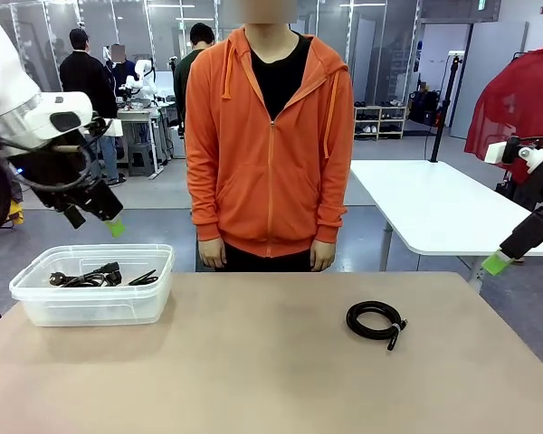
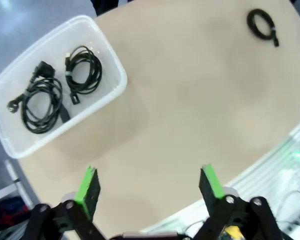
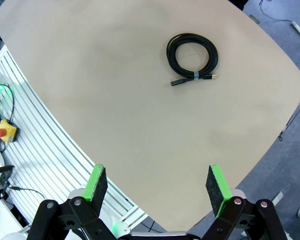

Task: Organize and store the cables.
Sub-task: Place the USB Extension Cable into the Organizing box.

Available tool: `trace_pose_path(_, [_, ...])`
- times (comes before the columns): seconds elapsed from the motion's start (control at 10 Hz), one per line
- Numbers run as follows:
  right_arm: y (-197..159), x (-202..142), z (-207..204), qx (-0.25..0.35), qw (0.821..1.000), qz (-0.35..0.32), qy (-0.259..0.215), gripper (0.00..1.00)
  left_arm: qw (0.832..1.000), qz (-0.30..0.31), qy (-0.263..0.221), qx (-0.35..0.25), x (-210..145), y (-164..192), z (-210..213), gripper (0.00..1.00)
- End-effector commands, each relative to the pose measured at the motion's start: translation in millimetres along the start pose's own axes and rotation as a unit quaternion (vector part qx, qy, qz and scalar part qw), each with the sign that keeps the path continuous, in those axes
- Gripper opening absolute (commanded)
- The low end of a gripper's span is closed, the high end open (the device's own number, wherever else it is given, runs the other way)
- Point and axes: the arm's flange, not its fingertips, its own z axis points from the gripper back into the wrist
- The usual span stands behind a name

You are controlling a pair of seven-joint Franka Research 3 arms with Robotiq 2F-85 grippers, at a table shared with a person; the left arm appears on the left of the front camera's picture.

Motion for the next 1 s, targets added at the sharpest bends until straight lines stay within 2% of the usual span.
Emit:
trace_pose_path(0.0, [0.6,-0.3,-0.3,-0.002,1.0,-0.002,0.004,1.0,0.999,-0.016,-0.035,0.029,-40.5,-10.6,4.2,1.0])
trace_pose_path(0.1, [0.0,0.0,0.0,0.0,1.0,0.0,0.0,1.0,0.999,-0.006,-0.03,0.041,-54.9,-12.5,14.6,1.0])
trace_pose_path(0.2, [-3.1,9.7,-0.4,-0.007,1.0,-0.002,0.002,1.0,0.998,-0.024,-0.027,0.048,-64.8,-12.8,13.4,1.0])
trace_pose_path(0.4, [-12.5,29.7,-7.7,-0.023,1.0,-0.011,0.012,1.0,0.997,-0.039,-0.043,0.052,-76.5,-11.1,12.6,1.0])
trace_pose_path(0.6, [-21.5,56.3,-23.7,-0.007,0.999,-0.016,0.036,1.0,0.997,-0.042,-0.035,0.049,-73.3,-11.9,13.5,1.0])
trace_pose_path(0.9, [-39.4,95.9,-68.4,-0.015,0.998,-0.014,0.06,1.0,0.997,-0.038,-0.042,0.055,-67.3,-8.0,8.1,1.0])
